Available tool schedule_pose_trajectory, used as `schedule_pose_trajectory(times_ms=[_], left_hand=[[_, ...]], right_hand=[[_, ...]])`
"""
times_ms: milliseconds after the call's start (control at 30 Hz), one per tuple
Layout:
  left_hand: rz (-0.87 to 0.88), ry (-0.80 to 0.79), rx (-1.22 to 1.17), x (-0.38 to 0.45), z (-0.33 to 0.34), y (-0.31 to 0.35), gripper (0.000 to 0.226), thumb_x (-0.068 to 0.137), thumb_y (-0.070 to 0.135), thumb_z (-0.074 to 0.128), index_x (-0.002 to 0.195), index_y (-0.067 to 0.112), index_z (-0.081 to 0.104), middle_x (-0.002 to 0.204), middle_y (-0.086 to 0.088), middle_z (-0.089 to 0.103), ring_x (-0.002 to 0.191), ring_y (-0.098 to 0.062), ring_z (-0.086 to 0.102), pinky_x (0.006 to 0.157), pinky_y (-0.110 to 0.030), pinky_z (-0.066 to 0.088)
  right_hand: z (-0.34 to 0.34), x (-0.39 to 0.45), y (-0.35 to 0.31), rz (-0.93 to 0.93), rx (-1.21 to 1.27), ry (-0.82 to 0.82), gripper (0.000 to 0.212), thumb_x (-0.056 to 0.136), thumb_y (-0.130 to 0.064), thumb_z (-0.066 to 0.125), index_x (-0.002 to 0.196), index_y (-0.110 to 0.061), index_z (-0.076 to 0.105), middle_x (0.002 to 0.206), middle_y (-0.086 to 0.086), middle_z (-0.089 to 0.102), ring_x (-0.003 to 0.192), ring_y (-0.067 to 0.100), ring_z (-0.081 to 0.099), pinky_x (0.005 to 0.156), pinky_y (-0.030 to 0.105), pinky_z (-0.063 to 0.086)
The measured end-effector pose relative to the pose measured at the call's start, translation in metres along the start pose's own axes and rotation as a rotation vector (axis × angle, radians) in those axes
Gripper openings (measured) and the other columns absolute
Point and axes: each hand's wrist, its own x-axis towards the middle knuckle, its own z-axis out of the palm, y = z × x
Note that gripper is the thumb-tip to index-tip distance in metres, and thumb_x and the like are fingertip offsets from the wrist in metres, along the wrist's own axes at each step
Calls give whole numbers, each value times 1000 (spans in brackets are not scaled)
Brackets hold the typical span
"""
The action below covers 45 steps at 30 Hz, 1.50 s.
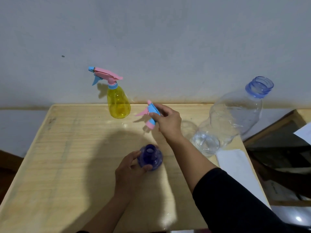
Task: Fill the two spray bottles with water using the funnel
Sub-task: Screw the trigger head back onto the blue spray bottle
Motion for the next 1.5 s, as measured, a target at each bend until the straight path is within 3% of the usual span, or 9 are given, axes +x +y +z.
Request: schedule_pose_trajectory(times_ms=[167, 300, 367, 533, 800, 933, 1100, 1233, 1500], left_hand=[[-2, -39, -28, -3, -2, 5, 47, 62, 15, 84, 86, 45, 57, 97, 16, 63, 86, -9, 64, 68, -11, 44], [-11, -59, -12, -2, -3, 2, 43, 61, 27, 83, 99, 28, 64, 100, 9, 64, 83, -11, 63, 66, -7, 40], [-7, -53, -15, -1, -2, 0, 48, 57, 34, 77, 102, 24, 65, 102, 7, 65, 85, -13, 63, 71, -15, 45], [104, 5, -44, -1, 1, -12, 43, 61, 16, 84, 100, 16, 66, 98, 5, 65, 95, -19, 62, 80, -37, 54], [136, 2, -48, 5, 3, -20, 45, 61, 21, 86, 102, 19, 65, 98, 11, 61, 96, -18, 61, 83, -42, 53], [131, 4, -49, 5, 4, -21, 46, 61, 21, 86, 102, 18, 65, 101, 8, 64, 96, -17, 61, 83, -43, 53], [137, 16, -80, 4, 4, -19, 46, 61, 18, 86, 103, 17, 66, 100, 9, 61, 98, -18, 60, 84, -41, 53], [116, 12, -111, 2, 4, -17, 48, 63, 15, 85, 107, 16, 65, 103, 8, 61, 100, -16, 60, 86, -36, 53], [61, 59, -125, -5, 9, -15, 51, 66, 16, 81, 114, 19, 64, 112, 6, 65, 102, -12, 60, 88, -31, 52]], right_hand=[[-11, -18, -58, -154, 99, 141, 36, 75, -1, 74, 110, -12, 70, 99, -2, 72, 90, 9, 67, 85, 24, 54], [-29, -47, -102, -282, 91, 206, 34, 77, -1, 73, 107, -17, 71, 88, -16, 70, 78, 1, 65, 76, 18, 54], [-37, -62, -116, -329, 71, 232, 35, 77, 0, 72, 108, -18, 70, 84, -17, 68, 72, -2, 63, 68, 13, 51], [-50, -96, -125, -380, -39, 302, 36, 81, 0, 69, 115, -12, 66, 85, -17, 64, 61, -9, 62, 58, 8, 48], [-37, -110, -95, -355, -109, 362, 36, 80, -5, 72, 114, -17, 67, 97, -15, 66, 88, -4, 65, 76, 12, 52], [-23, -108, -76, -353, -157, 304, 35, 80, -4, 71, 111, -19, 68, 100, -11, 66, 93, 0, 64, 84, 20, 54], [-8, -109, -40, -315, -218, 121, 31, 81, 2, 68, 108, -13, 69, 104, 6, 68, 77, 4, 67, 65, 12, 51], [-5, -105, -17, -351, -349, 69, 32, 79, -3, 71, 107, -19, 71, 101, -7, 69, 93, 8, 65, 83, 23, 52], [-15, -98, -12, -551, -430, -164, 30, 81, -8, 66, 108, -20, 67, 103, -10, 67, 98, 13, 64, 86, 32, 53]])
